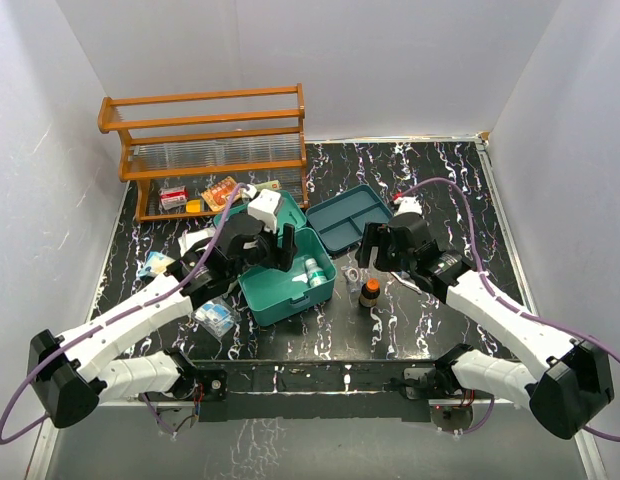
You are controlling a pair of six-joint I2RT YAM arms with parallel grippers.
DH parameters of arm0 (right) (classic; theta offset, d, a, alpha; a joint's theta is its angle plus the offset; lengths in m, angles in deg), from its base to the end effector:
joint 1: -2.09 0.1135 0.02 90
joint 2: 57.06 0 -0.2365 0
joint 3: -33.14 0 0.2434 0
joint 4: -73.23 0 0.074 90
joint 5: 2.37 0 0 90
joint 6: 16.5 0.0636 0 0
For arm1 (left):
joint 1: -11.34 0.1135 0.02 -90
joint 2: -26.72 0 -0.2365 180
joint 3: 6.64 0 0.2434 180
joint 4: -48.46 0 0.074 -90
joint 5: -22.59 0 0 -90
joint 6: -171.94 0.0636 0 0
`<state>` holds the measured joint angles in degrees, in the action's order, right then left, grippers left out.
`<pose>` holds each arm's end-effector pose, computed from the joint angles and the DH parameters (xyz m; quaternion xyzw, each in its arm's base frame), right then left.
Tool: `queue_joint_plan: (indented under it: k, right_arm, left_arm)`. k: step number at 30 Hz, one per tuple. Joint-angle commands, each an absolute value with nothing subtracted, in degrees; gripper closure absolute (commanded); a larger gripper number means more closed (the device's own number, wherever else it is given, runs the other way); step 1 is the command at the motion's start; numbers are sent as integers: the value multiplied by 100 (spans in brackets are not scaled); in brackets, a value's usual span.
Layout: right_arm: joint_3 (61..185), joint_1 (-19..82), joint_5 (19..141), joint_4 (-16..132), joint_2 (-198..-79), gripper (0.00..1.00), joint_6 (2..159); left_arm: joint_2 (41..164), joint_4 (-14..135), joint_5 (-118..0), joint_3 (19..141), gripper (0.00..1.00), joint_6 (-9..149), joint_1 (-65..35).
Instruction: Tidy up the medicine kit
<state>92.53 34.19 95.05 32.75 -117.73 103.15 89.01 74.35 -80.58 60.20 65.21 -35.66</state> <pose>0.2159 0.1258 0.2230 0.0070 0.9111 0.1586 0.3803 0.2011 -0.1944 0.2927 0.1518 0.8088 -0.2153 0.5258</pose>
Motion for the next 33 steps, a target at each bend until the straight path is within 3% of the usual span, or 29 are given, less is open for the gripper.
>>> queue_joint_plan:
  k: [1,6,11,24,33]
  right_arm:
    - [9408,3414,9673,2925,-11642,23,10299]
    - [9552,3416,9152,2301,-11698,23,10258]
    - [9603,3421,8831,1902,-11789,24,10106]
    - [9514,3425,8894,1899,-12041,42,10149]
    - [9493,3425,8975,2172,-12213,48,10171]
  left_arm:
    - [8992,7317,-7680,6194,32,7008,-3588]
    - [9106,7180,-7342,6014,31,7182,-3583]
    - [9084,7488,-6227,5862,32,7203,-3583]
    - [9263,7028,-6001,5418,33,7534,-3585]
    - [9605,6664,-6349,5556,33,7313,-3584]
